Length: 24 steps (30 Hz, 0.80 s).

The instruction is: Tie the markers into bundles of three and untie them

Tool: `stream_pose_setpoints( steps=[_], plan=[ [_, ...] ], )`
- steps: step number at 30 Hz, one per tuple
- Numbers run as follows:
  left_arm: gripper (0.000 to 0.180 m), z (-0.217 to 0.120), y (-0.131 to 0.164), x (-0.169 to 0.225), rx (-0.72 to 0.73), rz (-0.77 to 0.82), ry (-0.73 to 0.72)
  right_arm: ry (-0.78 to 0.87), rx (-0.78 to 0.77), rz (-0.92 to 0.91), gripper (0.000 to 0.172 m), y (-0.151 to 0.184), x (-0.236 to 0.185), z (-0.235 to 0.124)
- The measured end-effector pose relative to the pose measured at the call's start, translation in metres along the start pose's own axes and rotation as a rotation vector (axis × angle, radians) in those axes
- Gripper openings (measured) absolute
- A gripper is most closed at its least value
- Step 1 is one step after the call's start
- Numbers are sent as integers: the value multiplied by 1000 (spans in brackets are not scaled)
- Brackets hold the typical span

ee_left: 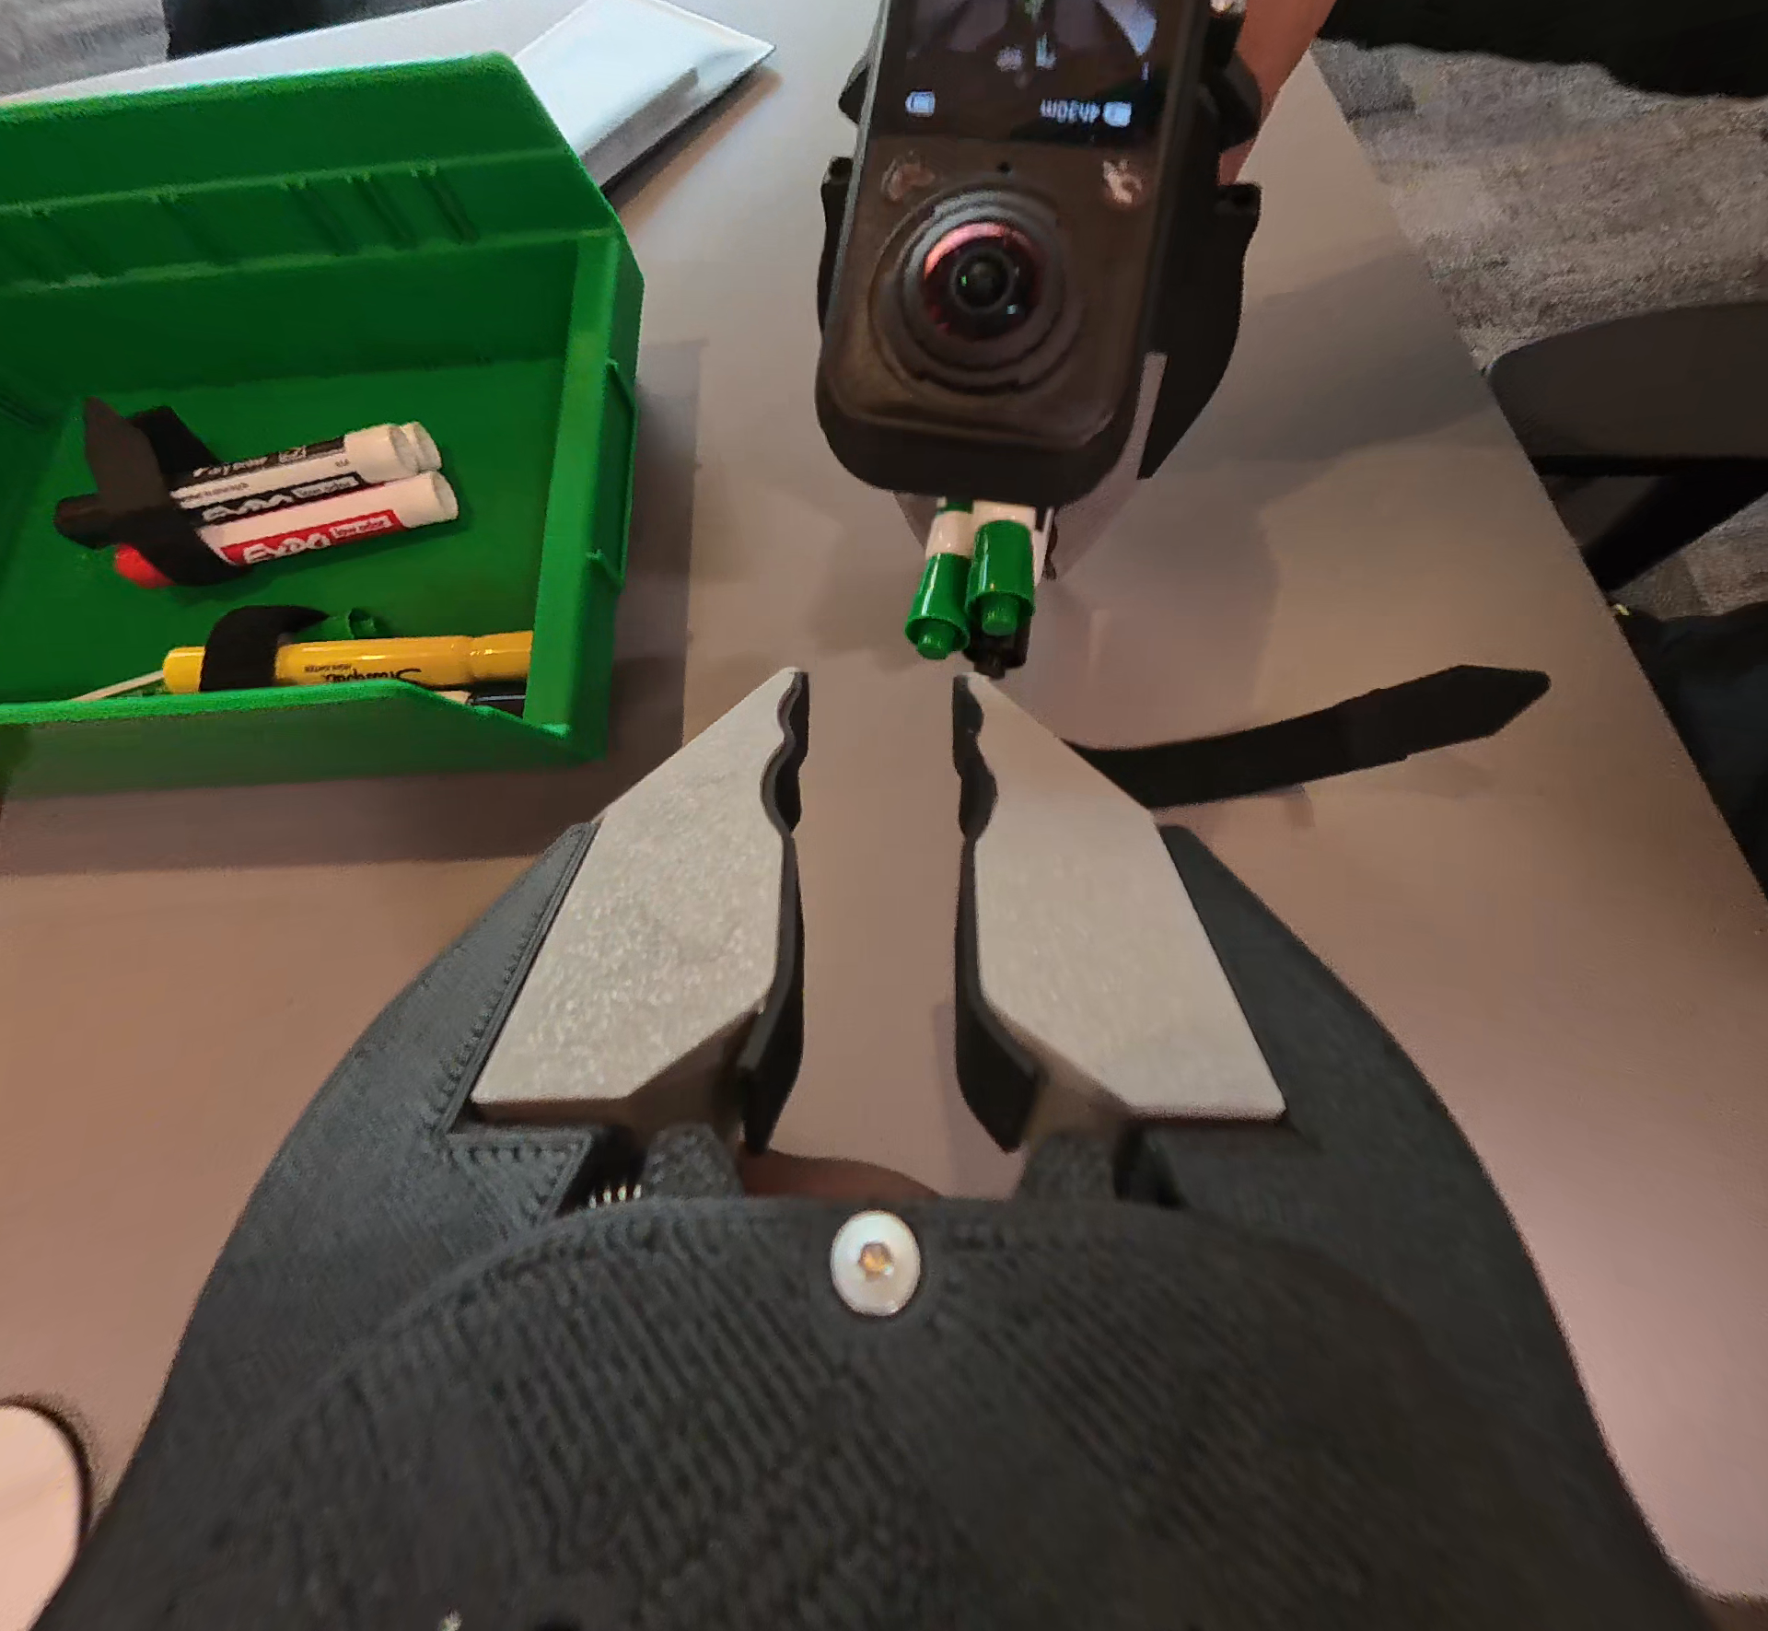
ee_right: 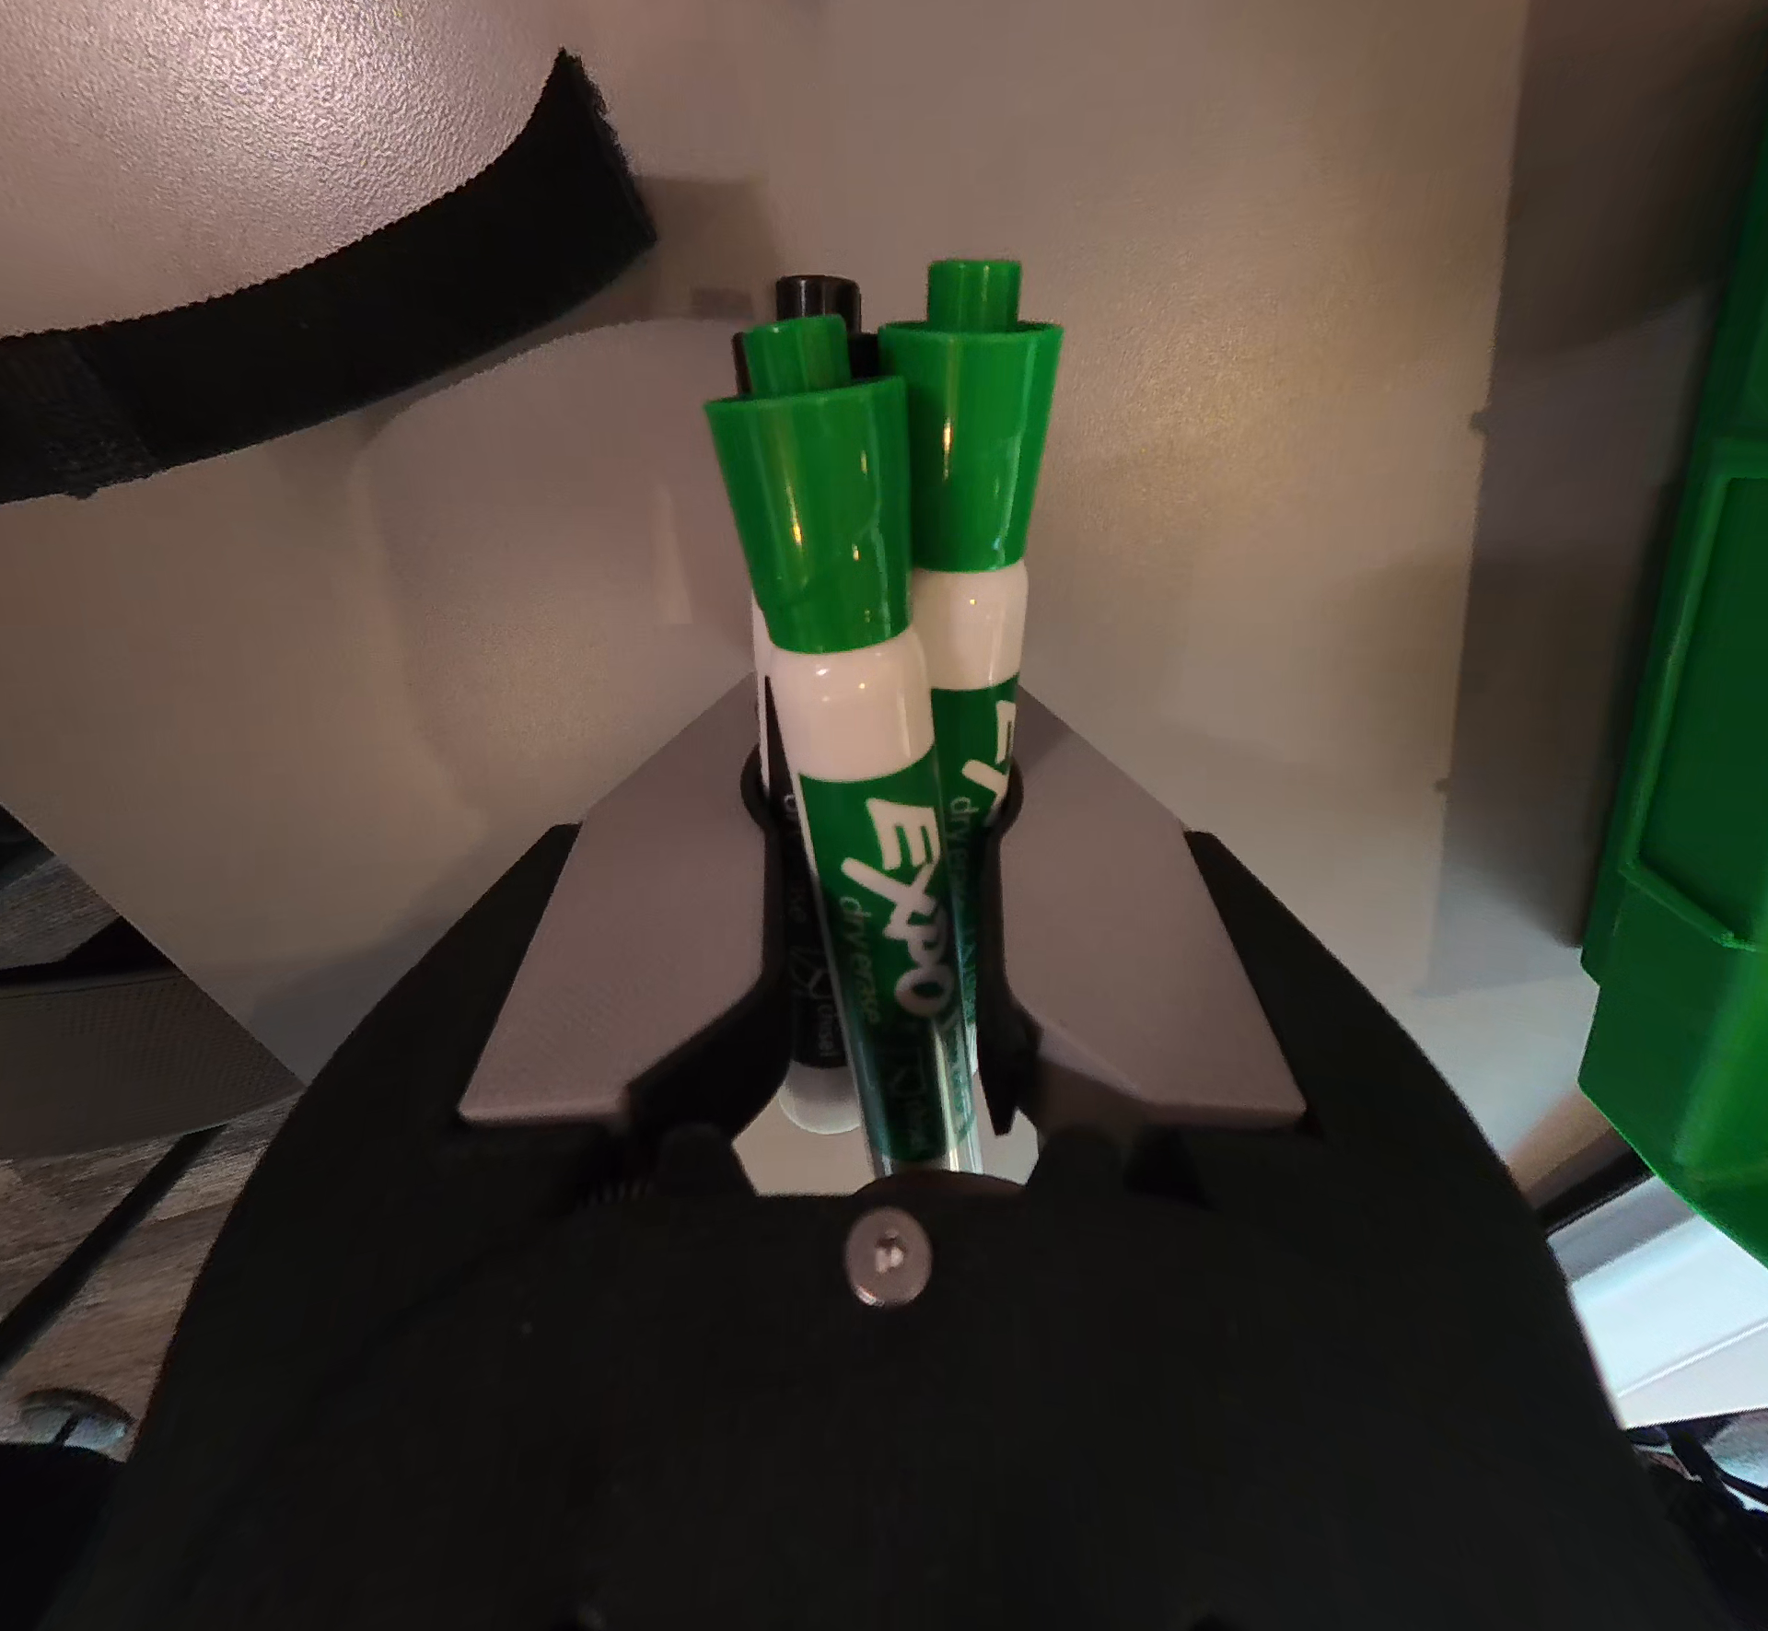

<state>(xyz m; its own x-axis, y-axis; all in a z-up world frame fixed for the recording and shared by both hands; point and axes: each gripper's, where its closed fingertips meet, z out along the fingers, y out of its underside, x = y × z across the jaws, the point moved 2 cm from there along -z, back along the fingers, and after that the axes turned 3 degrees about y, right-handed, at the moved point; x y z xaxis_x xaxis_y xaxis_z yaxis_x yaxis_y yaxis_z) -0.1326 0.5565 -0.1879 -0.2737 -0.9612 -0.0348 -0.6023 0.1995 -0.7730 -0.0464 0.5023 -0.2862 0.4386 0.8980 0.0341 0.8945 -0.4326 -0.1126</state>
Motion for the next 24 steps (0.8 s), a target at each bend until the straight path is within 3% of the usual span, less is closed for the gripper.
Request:
stream_pose_setpoints(
  steps=[6, 12, 19, 24],
  plan=[
    [65, 16, 48, 10, -166, -45, -19, -10, -11, 14, 36, 0, 0, 0],
    [94, 29, 90, 52, -170, -84, 42, 8, -50, -8, 37, -1, 0, 0],
    [109, 57, 84, 100, -123, -49, 57, 12, -44, 2, 36, -1, 0, 0],
    [126, 75, 72, 105, -107, -93, 10, 12, -50, 2, 36, -1, 0, 1]
  ],
)
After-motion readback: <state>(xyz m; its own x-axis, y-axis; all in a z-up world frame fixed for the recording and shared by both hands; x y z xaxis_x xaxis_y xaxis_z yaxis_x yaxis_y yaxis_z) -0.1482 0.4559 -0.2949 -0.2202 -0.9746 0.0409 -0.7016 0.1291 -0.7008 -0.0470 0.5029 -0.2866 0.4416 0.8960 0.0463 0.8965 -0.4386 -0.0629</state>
